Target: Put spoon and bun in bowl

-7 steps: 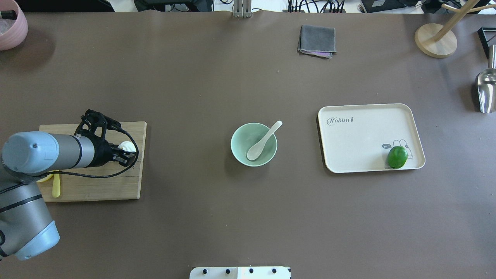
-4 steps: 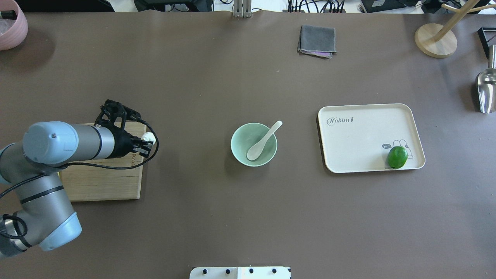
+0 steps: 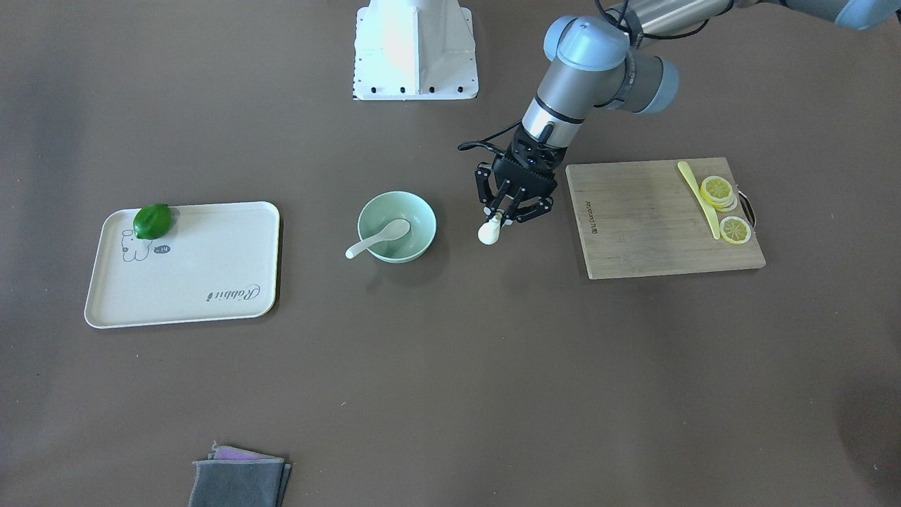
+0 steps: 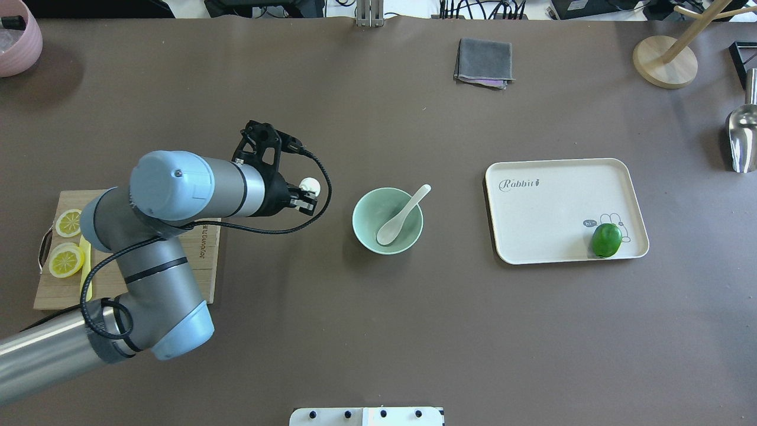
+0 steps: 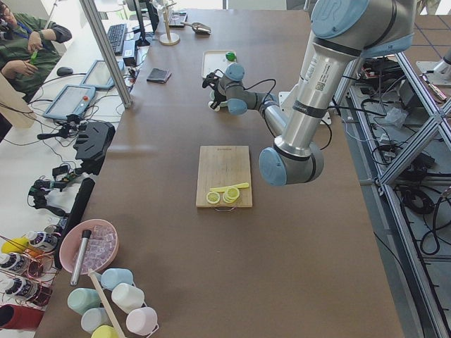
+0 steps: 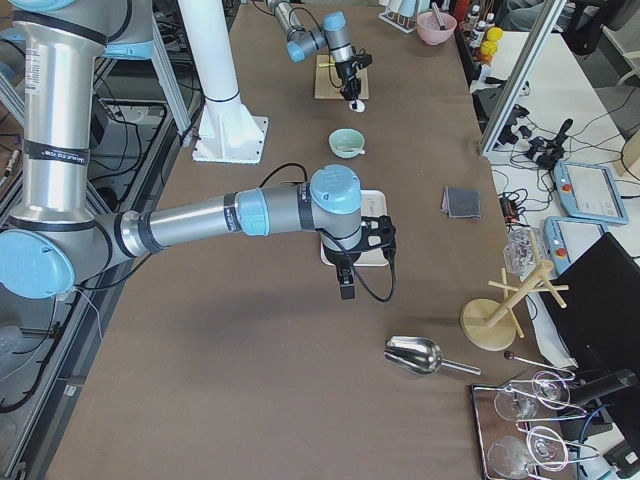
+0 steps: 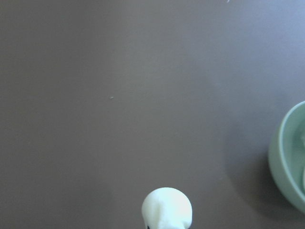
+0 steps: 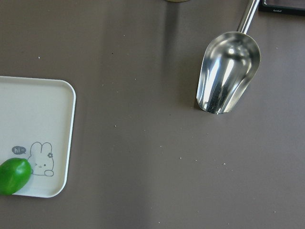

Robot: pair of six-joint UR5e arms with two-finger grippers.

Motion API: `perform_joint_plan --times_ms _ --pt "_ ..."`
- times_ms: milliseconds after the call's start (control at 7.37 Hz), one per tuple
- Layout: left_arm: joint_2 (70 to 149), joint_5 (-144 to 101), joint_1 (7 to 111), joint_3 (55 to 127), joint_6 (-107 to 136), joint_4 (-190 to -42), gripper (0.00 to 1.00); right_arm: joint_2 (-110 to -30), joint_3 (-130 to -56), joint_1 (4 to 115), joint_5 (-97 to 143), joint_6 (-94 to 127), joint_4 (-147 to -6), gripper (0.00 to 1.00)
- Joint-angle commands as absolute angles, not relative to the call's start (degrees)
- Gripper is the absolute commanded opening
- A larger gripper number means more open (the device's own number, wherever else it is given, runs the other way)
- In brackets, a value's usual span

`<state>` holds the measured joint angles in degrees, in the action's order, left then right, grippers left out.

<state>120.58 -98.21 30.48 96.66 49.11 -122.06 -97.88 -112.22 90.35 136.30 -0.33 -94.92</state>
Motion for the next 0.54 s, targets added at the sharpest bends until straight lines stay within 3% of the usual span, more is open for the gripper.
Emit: perform_joint_plan --times_ms 0,136,271,407 --pt "127.69 -97.48 27.09 92.99 52.72 -122.08 0.13 -97.91 -111.97 90.35 136.49 -0.44 -94.92 1.0" --pt "128.84 -91.55 24.2 91.68 52.82 -122.17 0.25 -97.91 -111.71 90.35 136.49 -0.44 -94.92 1.0" --pt "131.54 -89.75 23.21 89.76 53.0 -122.17 0.44 -97.91 -111.71 90.35 136.58 -0.44 -95.01 1.0" --pt "133.05 -89.56 23.2 87.74 53.0 -122.17 0.82 -97.91 -111.62 90.35 136.49 -0.27 -95.01 1.0"
